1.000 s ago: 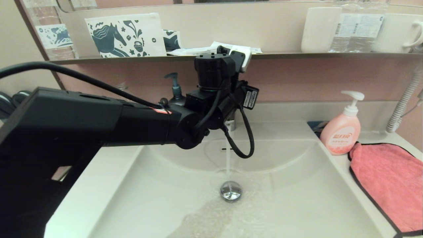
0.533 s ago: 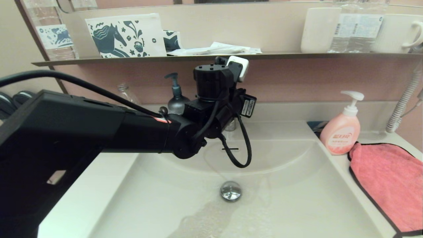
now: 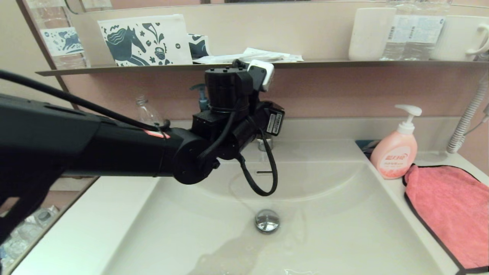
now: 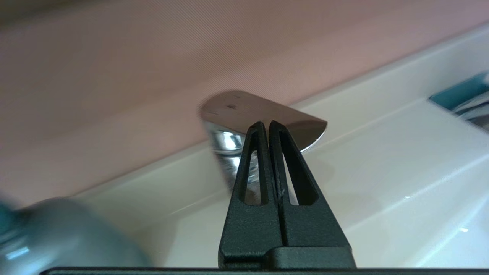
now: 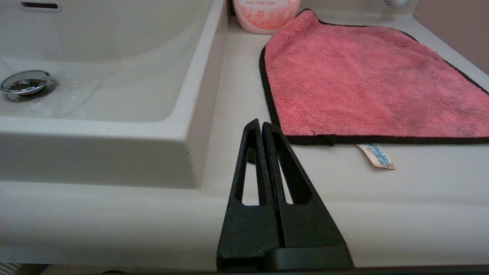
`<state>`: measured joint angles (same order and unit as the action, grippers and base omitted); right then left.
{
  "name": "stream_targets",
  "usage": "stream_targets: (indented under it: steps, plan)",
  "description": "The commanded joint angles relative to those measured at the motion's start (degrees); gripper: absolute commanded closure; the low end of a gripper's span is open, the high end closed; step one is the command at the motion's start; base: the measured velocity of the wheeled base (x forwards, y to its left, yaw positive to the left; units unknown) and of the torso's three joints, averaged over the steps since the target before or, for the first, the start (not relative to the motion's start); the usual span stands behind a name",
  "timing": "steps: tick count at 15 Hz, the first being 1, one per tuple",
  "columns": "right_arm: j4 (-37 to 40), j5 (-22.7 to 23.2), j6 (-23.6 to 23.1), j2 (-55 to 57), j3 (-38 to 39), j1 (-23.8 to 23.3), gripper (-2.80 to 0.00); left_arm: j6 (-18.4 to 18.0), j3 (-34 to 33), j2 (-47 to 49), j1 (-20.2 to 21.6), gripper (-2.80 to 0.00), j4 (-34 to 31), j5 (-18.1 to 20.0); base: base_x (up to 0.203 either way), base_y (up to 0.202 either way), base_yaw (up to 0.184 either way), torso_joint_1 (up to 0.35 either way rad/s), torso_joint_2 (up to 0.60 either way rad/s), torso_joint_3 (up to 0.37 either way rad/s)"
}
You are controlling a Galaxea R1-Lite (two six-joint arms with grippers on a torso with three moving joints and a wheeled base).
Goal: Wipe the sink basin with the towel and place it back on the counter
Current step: Pick up the cloth
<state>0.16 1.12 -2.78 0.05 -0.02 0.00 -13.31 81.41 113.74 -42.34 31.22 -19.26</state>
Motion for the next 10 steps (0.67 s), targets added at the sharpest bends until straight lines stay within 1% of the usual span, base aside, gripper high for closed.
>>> stream_targets:
  steps: [1, 4, 8, 10]
  plan:
    - [0.0, 0.0, 0.0, 0.0, 0.0, 0.0, 0.00, 0.4, -5.5, -7.8, 0.0, 0.00, 0.8, -0.6, 0.000, 0.000, 0.000, 0.000, 0.00, 0.000]
    - [0.0, 0.0, 0.0, 0.0, 0.0, 0.0, 0.00, 2.6, -15.8, -17.2, 0.1, 0.00, 0.8, -2.4, 0.000, 0.000, 0.000, 0.000, 0.00, 0.000]
    - [0.0, 0.0, 0.0, 0.0, 0.0, 0.0, 0.00, 3.9, -34.4, -31.7, -0.2, 0.00, 0.8, -4.2, 0.000, 0.000, 0.000, 0.000, 0.00, 0.000]
    - [0.0, 0.0, 0.0, 0.0, 0.0, 0.0, 0.00, 5.4, -44.4, -40.1, 0.1, 0.00, 0.8, -4.6, 0.000, 0.000, 0.000, 0.000, 0.00, 0.000]
